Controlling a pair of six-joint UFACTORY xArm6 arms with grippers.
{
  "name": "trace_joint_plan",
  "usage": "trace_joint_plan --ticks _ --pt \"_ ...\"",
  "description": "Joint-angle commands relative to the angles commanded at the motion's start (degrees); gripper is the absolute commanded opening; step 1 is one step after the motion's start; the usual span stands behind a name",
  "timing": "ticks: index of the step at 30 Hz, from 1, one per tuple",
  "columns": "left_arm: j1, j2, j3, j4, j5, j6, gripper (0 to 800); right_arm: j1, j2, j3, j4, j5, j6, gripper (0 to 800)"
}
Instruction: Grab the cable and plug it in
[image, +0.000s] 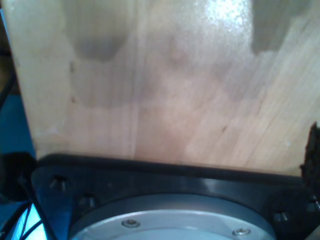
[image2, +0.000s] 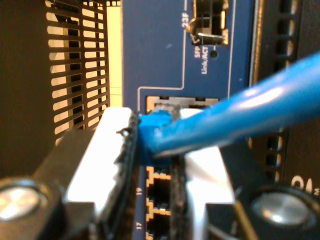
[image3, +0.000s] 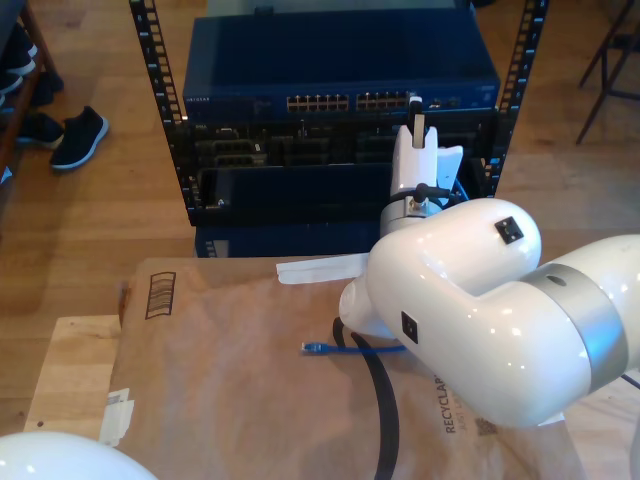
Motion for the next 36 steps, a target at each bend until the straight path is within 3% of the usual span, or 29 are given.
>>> trace_joint_plan --ticks 23,24,26,29,36 --pt "0.0 0.0 0.0 0.0 0.0 0.0 800 -1.2 1.5 -2.6 -1.2 0.6 0.1 0" --pt "0.0 0.0 0.0 0.0 0.0 0.0 800 -1.2 1.4 -2.5 -1.3 0.6 0.1 30" --pt "0.0 0.0 0.0 0.0 0.0 0.0 800 -1.2 1.1 -2.1 -3.6 0.6 0.1 175" --pt "0.0 0.0 0.0 0.0 0.0 0.0 800 -1.1 1.0 -1.8 -6.3 0.4 0.1 279" --pt "0.0 0.0 0.0 0.1 0.0 0.0 800 -1.1 0.7 0.4 -6.2 0.1 0.0 280"
